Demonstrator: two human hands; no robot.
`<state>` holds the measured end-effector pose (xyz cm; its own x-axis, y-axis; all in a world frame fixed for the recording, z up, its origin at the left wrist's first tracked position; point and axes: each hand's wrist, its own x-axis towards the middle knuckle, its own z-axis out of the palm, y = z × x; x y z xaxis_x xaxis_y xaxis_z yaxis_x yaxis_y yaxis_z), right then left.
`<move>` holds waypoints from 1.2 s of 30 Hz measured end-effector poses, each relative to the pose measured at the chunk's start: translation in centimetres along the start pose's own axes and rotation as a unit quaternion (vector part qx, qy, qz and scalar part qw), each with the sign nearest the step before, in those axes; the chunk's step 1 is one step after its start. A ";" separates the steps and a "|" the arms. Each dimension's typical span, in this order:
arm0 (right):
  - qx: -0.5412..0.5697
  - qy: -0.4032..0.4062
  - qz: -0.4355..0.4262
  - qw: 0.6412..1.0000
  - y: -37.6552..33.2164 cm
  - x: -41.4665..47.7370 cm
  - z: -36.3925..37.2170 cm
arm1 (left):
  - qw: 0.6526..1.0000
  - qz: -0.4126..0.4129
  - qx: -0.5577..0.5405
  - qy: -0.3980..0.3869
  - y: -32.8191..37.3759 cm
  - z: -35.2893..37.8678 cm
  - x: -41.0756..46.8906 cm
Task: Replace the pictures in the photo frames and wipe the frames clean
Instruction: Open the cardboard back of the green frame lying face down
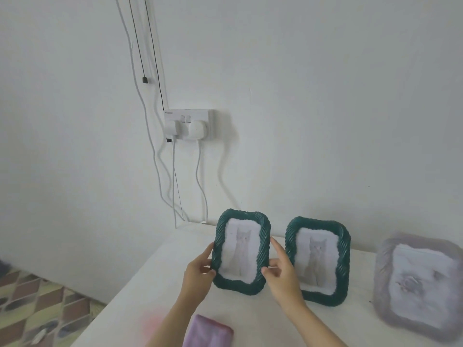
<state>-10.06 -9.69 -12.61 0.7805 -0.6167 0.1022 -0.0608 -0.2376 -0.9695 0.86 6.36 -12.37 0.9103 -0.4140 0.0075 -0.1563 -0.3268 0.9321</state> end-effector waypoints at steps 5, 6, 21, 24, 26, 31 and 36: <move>0.041 -0.003 -0.036 0.999 -2.4 -1.4 -1.7 | 0.999 0.034 -0.038 -0.012 1.3 -0.5 -1.5; 0.051 -0.005 -0.046 0.998 -2.9 -1.8 -2.1 | 0.998 0.034 -0.044 -0.022 1.5 -0.6 -1.8; -0.200 0.038 -0.265 0.943 -5.2 -10.2 -6.1 | 0.990 0.130 -0.044 0.015 12.0 3.9 -10.8; -0.230 0.016 -0.249 0.941 -4.6 -11.4 -6.2 | 0.992 0.114 -0.047 0.005 11.9 4.9 -11.0; -0.214 -0.012 -0.221 0.951 -4.8 -12.3 -6.5 | 0.993 0.107 -0.046 -0.010 11.4 5.3 -11.1; -0.183 0.078 -0.224 0.954 -4.9 -12.9 -9.5 | 0.992 0.099 -0.037 -0.072 9.8 5.1 -10.8; -0.180 0.081 -0.043 0.979 -0.6 -11.4 -12.5 | 0.977 0.061 -0.112 -0.170 8.2 4.7 -10.8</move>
<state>-26.70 -11.90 -10.38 0.6856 -0.6865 0.2422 -0.2367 -0.5248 -0.8176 -12.08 4.15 -6.57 0.7041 -0.7091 0.0376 -0.1331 -0.0798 0.9879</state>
